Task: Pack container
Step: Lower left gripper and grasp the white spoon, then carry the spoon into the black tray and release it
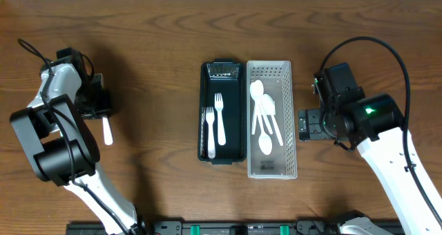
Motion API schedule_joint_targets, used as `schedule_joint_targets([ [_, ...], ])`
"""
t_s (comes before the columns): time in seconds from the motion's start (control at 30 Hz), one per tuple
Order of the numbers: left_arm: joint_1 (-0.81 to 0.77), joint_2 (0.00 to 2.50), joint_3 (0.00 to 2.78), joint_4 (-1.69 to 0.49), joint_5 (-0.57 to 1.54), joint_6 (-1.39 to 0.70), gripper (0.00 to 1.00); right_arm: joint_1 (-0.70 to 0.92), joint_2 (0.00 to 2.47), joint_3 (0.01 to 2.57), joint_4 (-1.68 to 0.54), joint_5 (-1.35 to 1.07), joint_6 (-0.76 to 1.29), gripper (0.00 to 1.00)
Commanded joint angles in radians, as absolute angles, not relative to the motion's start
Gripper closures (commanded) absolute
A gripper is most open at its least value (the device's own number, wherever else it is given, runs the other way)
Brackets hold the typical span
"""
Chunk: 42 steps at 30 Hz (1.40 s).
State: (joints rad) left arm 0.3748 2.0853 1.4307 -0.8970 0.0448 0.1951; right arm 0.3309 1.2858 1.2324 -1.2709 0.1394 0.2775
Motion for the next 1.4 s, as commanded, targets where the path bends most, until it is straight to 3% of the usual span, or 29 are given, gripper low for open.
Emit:
schedule_joint_targets([
  [0.0,0.344,2.07,1.436,-0.936,0.035,0.141,0.94,0.317,1.283,1.228,-1.272,0.15,0.276,0.09],
  [0.2,0.206,1.896,1.473,-0.991,0.121,0.12,0.94,0.317,1.283,1.228,-1.272,0.15,0.264,0.09],
  [0.47,-0.169,1.56,1.473,-1.003,0.12,-0.027,0.94,0.317,1.283,1.228,-1.271,0.15,0.264,0.09],
  [0.7,-0.452,1.532,1.467,-0.956,0.065,-0.186,0.94,0.317,1.283,1.228,-1.269,0.15,0.265,0.09],
  [1.0,-0.558,1.74,1.43,-0.918,0.061,-0.276,0.94,0.317,1.283,1.228,-1.272,0.15,0.265,0.09],
  [1.13,-0.564,1.833,1.43,-0.918,0.061,-0.276,0.94,0.304,1.283,1.228,-1.26,0.211,0.367,0.09],
  [1.37,-0.564,1.878,1.43,-0.913,0.06,-0.275,0.94,0.086,1.283,1.228,-1.199,0.224,0.43,0.03],
])
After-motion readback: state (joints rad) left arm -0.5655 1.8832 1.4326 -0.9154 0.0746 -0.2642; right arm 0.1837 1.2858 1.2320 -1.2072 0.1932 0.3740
